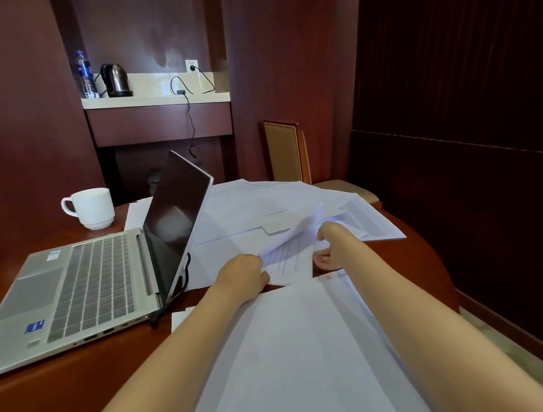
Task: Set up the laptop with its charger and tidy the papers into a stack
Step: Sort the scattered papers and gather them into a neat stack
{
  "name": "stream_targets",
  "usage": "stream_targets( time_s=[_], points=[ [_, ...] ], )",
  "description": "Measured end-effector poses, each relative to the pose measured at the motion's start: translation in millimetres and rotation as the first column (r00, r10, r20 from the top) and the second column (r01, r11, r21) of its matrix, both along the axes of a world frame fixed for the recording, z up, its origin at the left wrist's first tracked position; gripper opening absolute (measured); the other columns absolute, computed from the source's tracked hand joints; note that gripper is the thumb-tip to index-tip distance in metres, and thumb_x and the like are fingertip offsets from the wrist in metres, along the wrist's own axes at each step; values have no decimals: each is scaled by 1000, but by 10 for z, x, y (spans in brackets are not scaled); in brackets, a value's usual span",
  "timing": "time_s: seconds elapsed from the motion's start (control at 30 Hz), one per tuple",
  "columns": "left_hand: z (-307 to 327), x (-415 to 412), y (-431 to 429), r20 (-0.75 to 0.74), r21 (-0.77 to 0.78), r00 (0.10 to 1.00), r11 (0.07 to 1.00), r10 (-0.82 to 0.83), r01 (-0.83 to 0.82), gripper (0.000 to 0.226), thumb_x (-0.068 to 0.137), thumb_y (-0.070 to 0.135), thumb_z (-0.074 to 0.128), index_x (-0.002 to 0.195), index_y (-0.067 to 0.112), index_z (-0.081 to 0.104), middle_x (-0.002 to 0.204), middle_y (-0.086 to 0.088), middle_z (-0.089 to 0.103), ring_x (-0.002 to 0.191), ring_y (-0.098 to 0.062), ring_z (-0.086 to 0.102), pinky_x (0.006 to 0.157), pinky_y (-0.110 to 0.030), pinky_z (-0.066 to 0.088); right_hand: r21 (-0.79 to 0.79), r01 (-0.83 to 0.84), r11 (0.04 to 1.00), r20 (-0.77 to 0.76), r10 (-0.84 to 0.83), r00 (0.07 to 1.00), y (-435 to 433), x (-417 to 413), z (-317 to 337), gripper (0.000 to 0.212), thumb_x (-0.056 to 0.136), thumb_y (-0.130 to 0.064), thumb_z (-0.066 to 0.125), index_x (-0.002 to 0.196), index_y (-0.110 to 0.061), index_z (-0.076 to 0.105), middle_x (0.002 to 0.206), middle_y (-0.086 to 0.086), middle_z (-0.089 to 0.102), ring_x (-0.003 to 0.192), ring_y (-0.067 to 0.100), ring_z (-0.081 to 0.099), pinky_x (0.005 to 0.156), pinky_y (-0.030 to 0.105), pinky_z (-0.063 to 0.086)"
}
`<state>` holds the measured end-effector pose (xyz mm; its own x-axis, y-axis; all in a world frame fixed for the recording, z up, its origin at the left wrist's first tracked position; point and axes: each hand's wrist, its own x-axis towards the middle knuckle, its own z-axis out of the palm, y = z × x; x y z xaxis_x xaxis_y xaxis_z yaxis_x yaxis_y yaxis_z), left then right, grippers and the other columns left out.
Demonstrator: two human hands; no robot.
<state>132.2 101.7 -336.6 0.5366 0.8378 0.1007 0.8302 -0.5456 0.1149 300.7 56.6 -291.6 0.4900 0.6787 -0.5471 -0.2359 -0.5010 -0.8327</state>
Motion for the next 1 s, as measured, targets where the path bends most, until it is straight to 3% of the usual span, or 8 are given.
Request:
stream_targets(
  time_s=[0.07,0.2,0.33,0.5,0.67,0.83,0.93,1.0],
  points=[
    [11,-9,5,-13,7,1000,1000,-7,7,23,93,17,42,101,0,55,108,-17,59,99,-31,55,71,-30,37,-48,-58,997,90,63,994,-9,-25,14,22,94,-14,46,72,-9,46,69,7,46,52,15,31,49,20,30],
    [40,-47,-18,-35,62,999,998,-20,22,21,90,3,38,102,3,55,108,-17,59,99,-31,55,71,-33,40,-164,-184,969,258,223,940,-50,-171,20,29,91,-17,42,63,-10,37,35,2,40,48,14,31,44,23,27],
    [51,-52,-26,-25,80,999,996,-38,40,23,89,0,38,103,4,56,96,-13,58,95,-32,53,73,-33,40,-82,-262,962,305,274,912,-2,-272,23,12,88,-15,52,82,-9,44,76,7,47,73,21,50,72,31,49],
    [66,-79,-18,26,41,999,999,-32,31,15,88,2,41,78,13,46,64,2,31,81,-22,38,67,-28,31,114,-267,957,176,245,953,53,-275,-35,18,84,-10,53,72,-12,40,75,7,42,61,22,43,53,34,42],
    [82,-79,-52,3,42,1000,999,-26,26,30,89,0,39,113,4,57,93,-16,58,91,-31,52,70,-30,36,-199,-313,928,338,365,867,70,-328,-61,35,92,-23,47,64,-8,34,61,7,35,50,19,30,48,27,27],
    [169,-81,-89,53,98,998,995,-19,14,45,87,-4,38,125,16,53,84,-9,54,103,-32,56,80,-34,43,30,-278,960,317,255,914,17,-334,-78,26,93,-19,48,70,-12,38,49,4,43,49,15,32,45,22,32],
    [286,-120,-91,207,93,978,996,0,-20,52,88,-2,37,129,26,53,126,-8,56,113,-28,53,90,-31,42,216,-244,946,156,213,965,-68,-163,-33,11,88,-10,45,78,-12,41,60,4,41,46,10,33,31,12,23],
    [329,-156,-100,292,131,956,991,-33,-6,57,87,-5,36,131,27,51,132,-4,54,116,-27,52,89,-28,40,196,-304,932,127,283,951,-157,-1,-6,11,86,-8,42,76,-11,43,57,3,46,43,8,36,30,13,22]
  ],
)
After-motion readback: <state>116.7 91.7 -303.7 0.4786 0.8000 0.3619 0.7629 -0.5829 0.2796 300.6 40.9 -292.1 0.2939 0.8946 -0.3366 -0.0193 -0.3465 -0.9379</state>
